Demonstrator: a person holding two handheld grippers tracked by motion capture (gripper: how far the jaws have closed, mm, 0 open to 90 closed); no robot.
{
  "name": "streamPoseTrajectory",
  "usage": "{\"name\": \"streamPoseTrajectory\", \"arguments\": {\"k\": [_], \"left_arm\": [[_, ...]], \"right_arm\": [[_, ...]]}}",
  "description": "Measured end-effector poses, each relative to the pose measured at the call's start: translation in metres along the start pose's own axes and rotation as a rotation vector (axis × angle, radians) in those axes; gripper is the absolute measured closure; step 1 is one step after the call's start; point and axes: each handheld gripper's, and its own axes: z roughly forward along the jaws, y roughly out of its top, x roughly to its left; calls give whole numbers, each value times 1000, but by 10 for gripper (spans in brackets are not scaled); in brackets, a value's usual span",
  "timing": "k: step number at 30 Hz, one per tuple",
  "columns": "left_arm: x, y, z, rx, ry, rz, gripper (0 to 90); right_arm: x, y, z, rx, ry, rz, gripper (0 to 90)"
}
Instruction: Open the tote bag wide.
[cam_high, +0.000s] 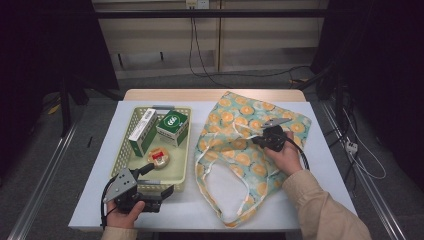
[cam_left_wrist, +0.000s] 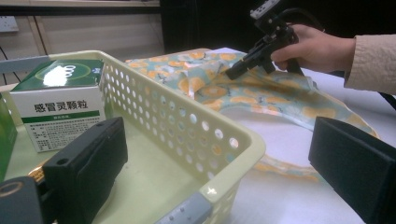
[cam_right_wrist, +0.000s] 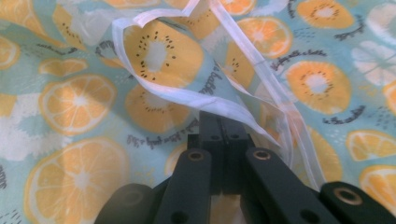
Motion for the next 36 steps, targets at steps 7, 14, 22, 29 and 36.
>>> {"name": "streamPoseTrajectory", "arguments": {"k": [7,14,22,29,36], "left_arm": [[0,-1,1,2,0,-2,42],[1,-2,2,6,-2,-2,42],[0,-2,2,7,-3,-5,42],[0,-2,3,7,-4,-9,42],[0,0,3,8,-11,-9,41]], "right_arm": [[-9,-3,2,-32,-28,47,890],[-20,-2,-3,-61,-84,59,886],[-24,-7,4,-26,-138,48,660],[-25,-10,9,15,-165,37,459],[-34,-12,9,5,-136,94,741]]}}
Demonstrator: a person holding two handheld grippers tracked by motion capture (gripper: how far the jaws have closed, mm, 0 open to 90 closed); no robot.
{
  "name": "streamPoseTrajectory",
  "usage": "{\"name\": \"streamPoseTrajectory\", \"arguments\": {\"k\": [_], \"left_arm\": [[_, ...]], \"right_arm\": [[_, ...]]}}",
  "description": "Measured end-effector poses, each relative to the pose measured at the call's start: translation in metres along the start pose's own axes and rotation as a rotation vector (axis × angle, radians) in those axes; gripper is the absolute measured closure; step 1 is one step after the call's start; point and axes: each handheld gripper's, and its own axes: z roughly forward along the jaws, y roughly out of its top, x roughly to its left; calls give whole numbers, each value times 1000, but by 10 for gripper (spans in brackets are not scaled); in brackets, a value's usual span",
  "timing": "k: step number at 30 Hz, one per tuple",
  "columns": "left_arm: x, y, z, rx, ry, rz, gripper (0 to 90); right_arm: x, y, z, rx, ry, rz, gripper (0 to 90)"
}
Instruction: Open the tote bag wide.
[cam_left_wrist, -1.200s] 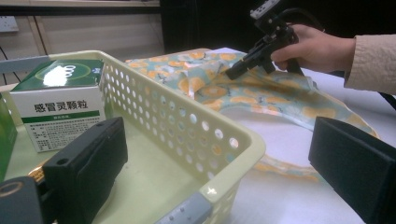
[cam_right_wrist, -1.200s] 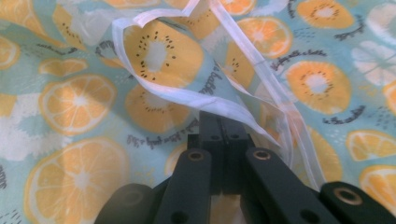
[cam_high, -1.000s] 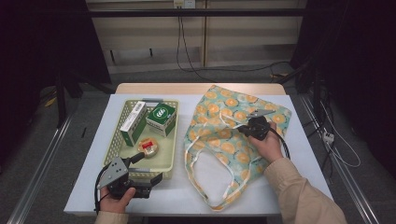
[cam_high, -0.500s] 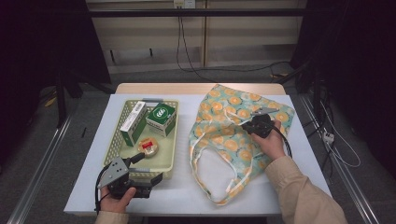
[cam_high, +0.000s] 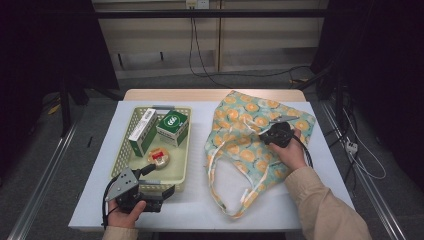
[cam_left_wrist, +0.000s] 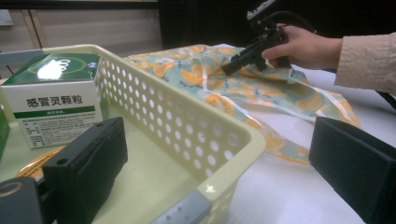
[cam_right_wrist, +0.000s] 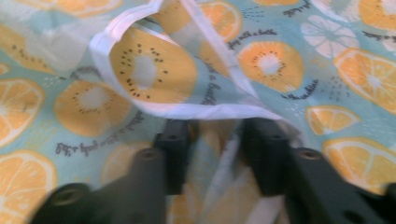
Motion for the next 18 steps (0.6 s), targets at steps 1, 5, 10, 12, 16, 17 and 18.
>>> {"name": "streamPoseTrajectory", "arguments": {"k": [1,5,10,12,16,17,18], "left_arm": [[0,1,0,0,0,4,41],[0,6,-3,-5,2,0,39],[2,15,-6,-26,2,-31,40],[3,20,-7,-28,-4,-35,39],[4,27,-5,-13,-18,-33,37],[5,29,-5,-8,-23,-36,35],[6,31,-4,-4,-23,-46,33]], "right_arm": [[-1,1,0,3,0,-3,791],[0,3,-3,26,12,-14,896],[7,18,-19,7,58,-5,900],[9,28,-28,-4,68,-8,900],[11,44,-41,-21,80,2,900],[10,47,-43,-23,84,5,900],[10,50,-44,-24,80,-1,900]]}}
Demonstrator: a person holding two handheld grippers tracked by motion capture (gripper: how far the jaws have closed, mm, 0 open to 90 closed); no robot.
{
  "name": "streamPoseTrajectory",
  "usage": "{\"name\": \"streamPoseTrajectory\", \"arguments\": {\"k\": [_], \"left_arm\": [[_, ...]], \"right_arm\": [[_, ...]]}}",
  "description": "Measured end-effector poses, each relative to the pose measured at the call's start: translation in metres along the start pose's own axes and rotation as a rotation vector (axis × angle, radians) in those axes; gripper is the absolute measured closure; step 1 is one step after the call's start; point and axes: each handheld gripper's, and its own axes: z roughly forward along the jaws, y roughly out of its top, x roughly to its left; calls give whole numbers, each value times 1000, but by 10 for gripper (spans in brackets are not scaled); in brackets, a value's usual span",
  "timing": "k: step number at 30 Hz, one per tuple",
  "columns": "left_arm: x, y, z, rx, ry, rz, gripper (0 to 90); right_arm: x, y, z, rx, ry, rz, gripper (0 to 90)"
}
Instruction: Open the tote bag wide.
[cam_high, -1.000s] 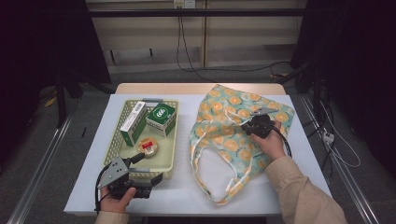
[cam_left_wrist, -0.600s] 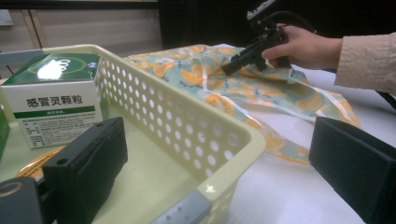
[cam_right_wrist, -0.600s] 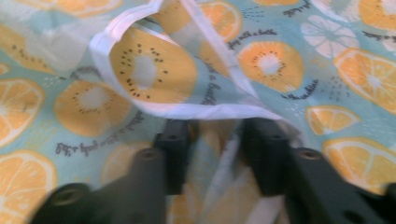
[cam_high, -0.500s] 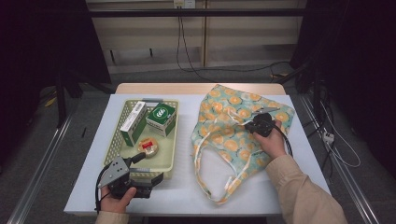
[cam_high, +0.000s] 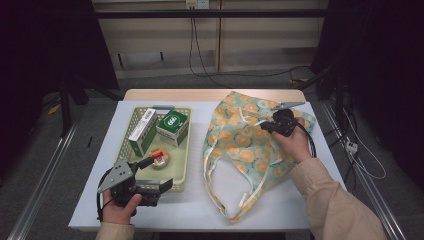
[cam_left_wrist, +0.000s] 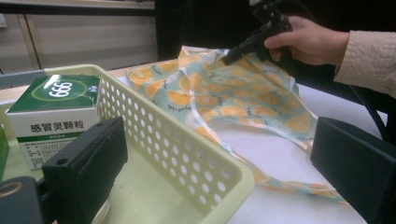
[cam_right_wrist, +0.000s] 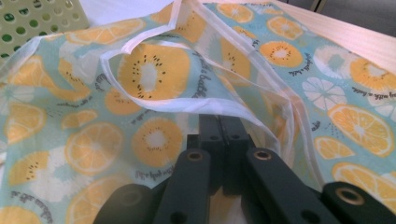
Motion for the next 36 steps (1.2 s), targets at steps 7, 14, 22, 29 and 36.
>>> {"name": "streamPoseTrajectory", "arguments": {"k": [7,14,22,29,36], "left_arm": [[13,22,2,35,18,-2,36],[35,43,10,80,40,-5,45],[56,51,28,174,46,-10,51],[73,46,40,223,58,-23,69],[80,40,54,286,45,-22,67]], "right_arm": [[-1,12,-4,-20,3,15,900],[2,16,-8,-27,1,7,900],[0,17,-11,-38,-2,27,900],[-1,23,-14,-45,-4,34,900],[-3,27,-12,-48,-14,47,900]]}}
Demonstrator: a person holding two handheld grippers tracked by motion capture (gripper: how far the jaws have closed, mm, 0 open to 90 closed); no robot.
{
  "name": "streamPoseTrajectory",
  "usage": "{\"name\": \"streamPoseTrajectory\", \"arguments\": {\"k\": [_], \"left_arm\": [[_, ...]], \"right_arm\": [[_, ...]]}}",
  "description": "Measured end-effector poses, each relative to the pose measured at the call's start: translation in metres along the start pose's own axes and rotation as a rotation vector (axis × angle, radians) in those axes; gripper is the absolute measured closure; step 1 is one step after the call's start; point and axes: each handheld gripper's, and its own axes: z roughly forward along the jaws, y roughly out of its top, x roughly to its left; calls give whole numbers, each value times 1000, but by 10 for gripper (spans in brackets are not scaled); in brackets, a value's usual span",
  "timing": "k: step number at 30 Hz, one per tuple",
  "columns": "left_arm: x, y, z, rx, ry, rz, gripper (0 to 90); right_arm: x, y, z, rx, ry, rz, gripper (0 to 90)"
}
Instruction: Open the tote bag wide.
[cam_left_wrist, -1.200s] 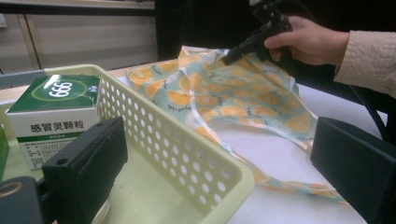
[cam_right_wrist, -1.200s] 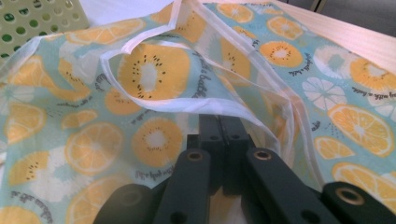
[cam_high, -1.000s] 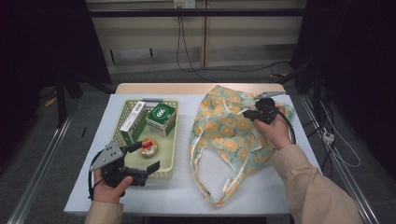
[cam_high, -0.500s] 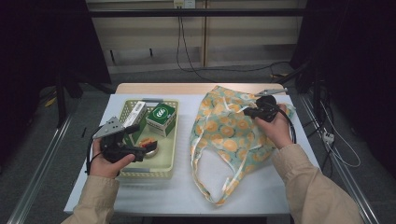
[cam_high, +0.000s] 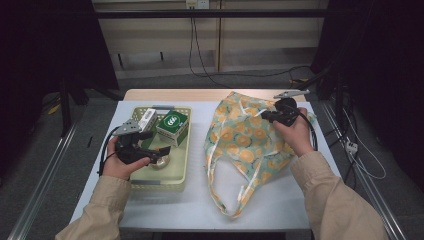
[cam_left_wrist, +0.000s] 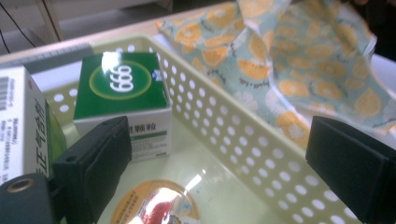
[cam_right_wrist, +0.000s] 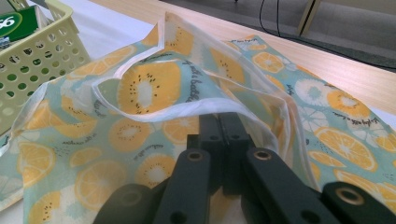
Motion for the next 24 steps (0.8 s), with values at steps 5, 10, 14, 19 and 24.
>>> {"name": "streamPoseTrajectory", "arguments": {"k": [5,10,14,19,24], "left_arm": [[5,-1,5,24,3,8,68],[10,-3,13,50,14,0,70],[11,-5,23,93,13,9,69],[17,-11,37,159,19,3,66],[17,-12,40,171,24,45,50]], "right_arm": [[2,-2,1,7,5,-5,900],[4,-2,1,8,8,-10,900],[4,-4,2,15,8,-11,900],[4,-5,1,18,9,-14,900],[5,-5,1,22,15,-20,900]]}}
